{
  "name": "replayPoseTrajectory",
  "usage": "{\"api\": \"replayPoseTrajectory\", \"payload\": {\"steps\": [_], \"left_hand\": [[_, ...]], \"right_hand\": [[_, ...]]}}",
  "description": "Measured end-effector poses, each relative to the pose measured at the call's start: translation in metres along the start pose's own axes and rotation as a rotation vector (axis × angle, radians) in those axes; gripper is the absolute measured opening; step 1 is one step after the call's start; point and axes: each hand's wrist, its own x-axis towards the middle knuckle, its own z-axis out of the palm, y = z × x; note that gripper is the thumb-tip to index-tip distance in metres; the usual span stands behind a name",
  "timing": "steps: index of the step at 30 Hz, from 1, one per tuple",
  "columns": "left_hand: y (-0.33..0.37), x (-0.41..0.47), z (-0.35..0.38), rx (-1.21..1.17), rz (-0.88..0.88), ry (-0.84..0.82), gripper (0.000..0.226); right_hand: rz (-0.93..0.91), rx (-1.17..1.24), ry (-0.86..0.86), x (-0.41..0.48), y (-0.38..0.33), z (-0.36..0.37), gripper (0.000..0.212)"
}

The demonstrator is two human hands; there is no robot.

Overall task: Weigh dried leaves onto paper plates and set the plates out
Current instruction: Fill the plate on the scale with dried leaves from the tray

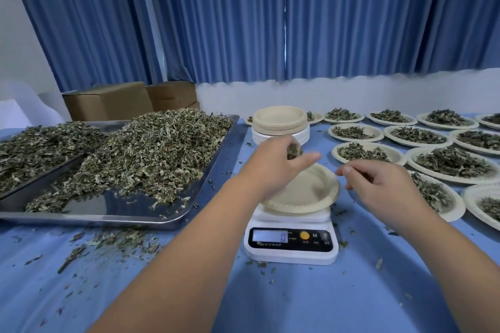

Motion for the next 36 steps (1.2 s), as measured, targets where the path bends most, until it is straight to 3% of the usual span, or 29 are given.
{"api": "replayPoseTrajectory", "payload": {"steps": [3,7,9,11,15,26,29,33,34,36], "left_hand": [[-0.012,-0.004,0.005,0.001,0.035,-0.153,0.048],[-0.027,-0.012,-0.007,0.034,0.087,-0.071,0.065],[-0.035,-0.014,-0.02,-0.032,0.046,-0.002,0.059],[-0.046,-0.015,-0.034,-0.133,-0.05,0.042,0.034],[-0.053,-0.016,-0.04,-0.484,-0.154,0.032,0.009],[-0.031,-0.008,-0.03,-0.796,-0.091,-0.043,0.019],[-0.04,-0.006,-0.042,-0.684,-0.104,0.076,0.021],[-0.08,-0.004,-0.065,-0.046,-0.175,0.281,0.019],[-0.094,-0.005,-0.071,0.129,-0.199,0.242,0.024],[-0.122,-0.011,-0.08,0.389,-0.327,-0.001,0.049]], "right_hand": [[-0.005,-0.001,0.005,0.001,0.001,0.0,0.024],[-0.012,0.024,0.008,0.001,0.001,-0.001,0.027],[-0.008,0.027,0.009,0.001,-0.001,-0.001,0.028],[-0.003,0.024,0.012,0.002,-0.002,-0.001,0.029],[0.009,0.002,-0.009,0.003,-0.005,-0.001,0.031],[0.026,-0.007,-0.005,0.003,-0.003,0.0,0.033],[0.028,-0.006,-0.009,0.004,-0.003,0.0,0.032],[0.028,-0.006,-0.011,0.005,-0.003,0.0,0.03],[0.029,-0.011,-0.016,0.005,-0.002,0.0,0.03],[0.031,-0.019,-0.024,0.005,-0.001,0.0,0.029]]}}
